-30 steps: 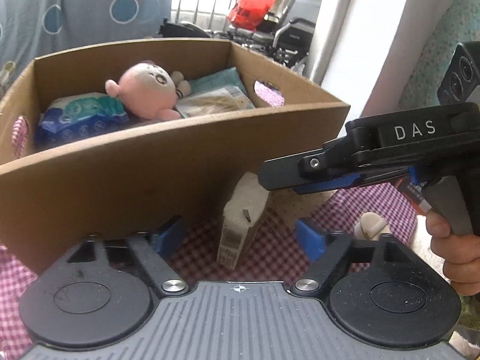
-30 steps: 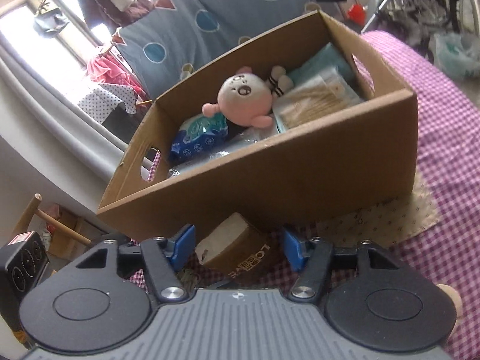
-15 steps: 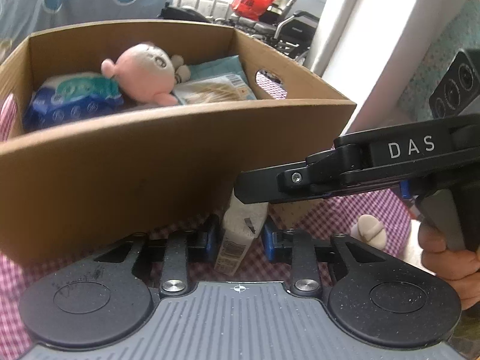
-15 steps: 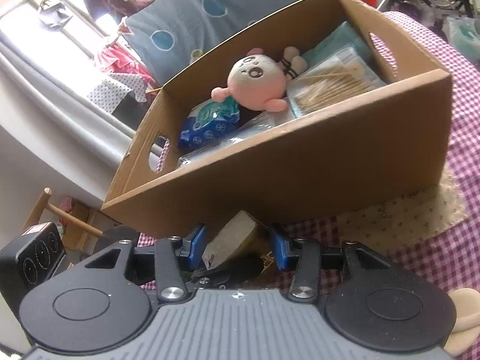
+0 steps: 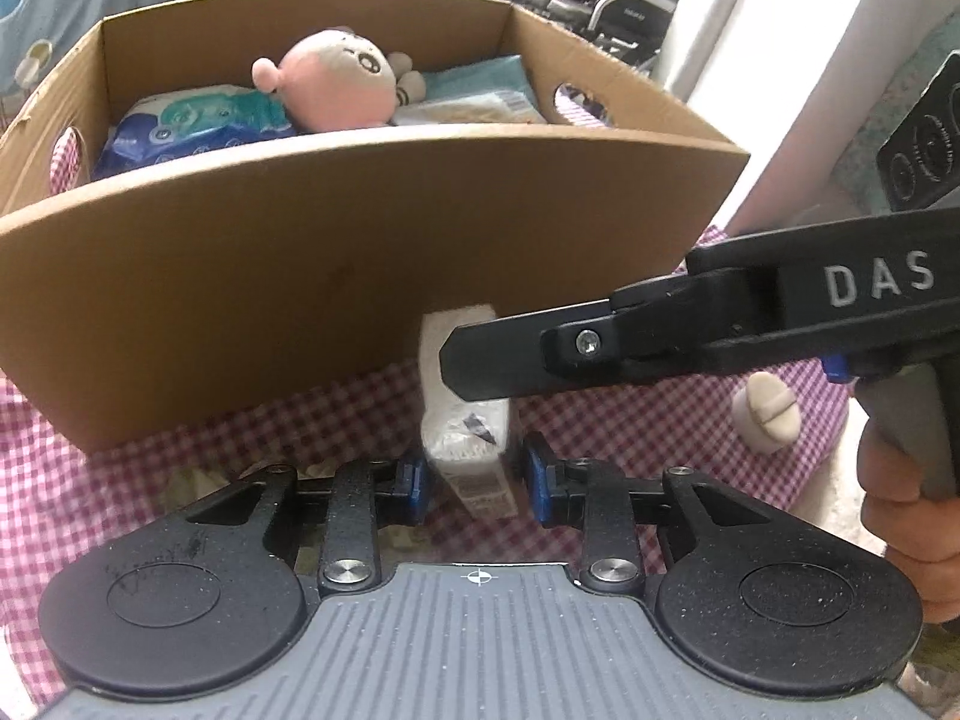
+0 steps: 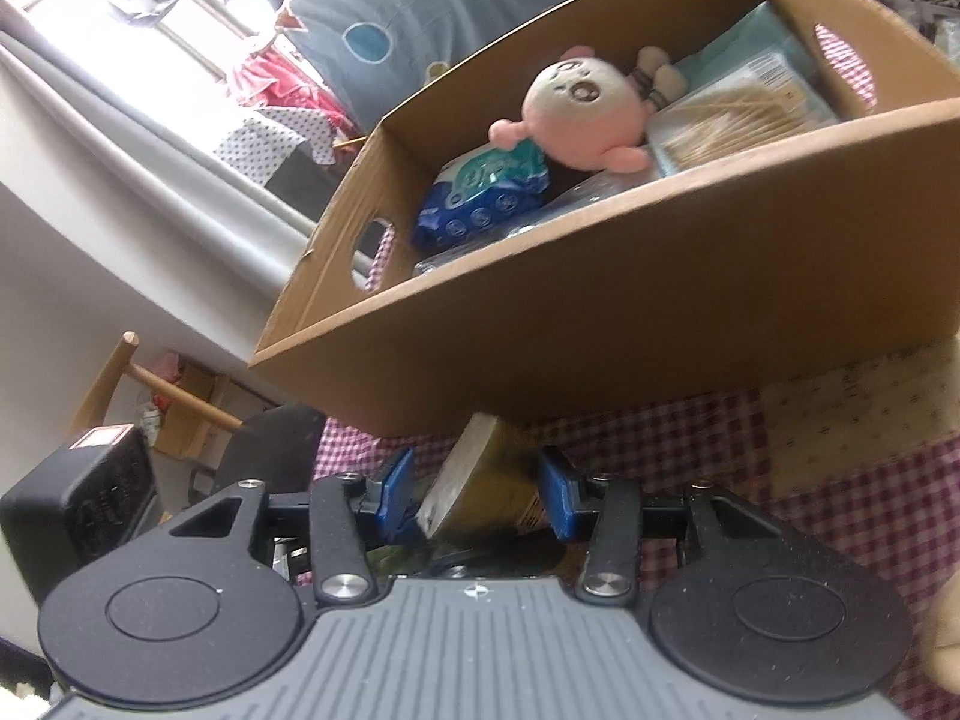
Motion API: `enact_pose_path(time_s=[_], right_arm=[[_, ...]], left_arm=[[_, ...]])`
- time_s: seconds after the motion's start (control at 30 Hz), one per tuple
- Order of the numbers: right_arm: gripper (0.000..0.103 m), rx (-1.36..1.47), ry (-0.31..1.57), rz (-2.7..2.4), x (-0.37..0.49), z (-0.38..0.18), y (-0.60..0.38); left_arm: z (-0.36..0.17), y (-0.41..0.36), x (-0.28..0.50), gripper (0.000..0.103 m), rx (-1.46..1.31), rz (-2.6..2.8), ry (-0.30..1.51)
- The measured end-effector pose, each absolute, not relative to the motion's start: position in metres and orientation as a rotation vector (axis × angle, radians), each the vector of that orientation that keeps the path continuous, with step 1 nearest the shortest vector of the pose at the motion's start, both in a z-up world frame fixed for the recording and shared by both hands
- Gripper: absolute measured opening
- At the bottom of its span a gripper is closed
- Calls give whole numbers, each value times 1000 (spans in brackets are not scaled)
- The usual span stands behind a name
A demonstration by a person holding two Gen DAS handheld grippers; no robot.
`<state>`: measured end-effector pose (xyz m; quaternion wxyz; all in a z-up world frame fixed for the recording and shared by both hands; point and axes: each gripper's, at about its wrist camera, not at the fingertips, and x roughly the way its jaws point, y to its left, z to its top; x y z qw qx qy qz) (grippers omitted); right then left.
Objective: Organize soft objects
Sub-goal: 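Lift the small carton off the table toward the box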
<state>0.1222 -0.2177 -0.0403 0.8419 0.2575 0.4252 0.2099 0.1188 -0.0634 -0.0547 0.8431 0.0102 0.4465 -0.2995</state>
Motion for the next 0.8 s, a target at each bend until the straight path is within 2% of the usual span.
enact_pose_path(time_s=[0.17, 0.37, 0.47, 0.8], right_arm=[[48, 556, 883, 439, 121, -39, -221], [52, 680, 847, 381, 110, -43, -255], [64, 777, 845, 378, 104, -50, -271], [68, 1150, 754, 610, 93, -67, -289]], left_arm=[[-54, -62, 115, 23, 14, -626, 931], [-41, -49, 116, 23, -94, -629, 917], [-29, -34, 115, 23, -197, -658, 909], [-4, 13, 115, 23, -615, -809, 836]])
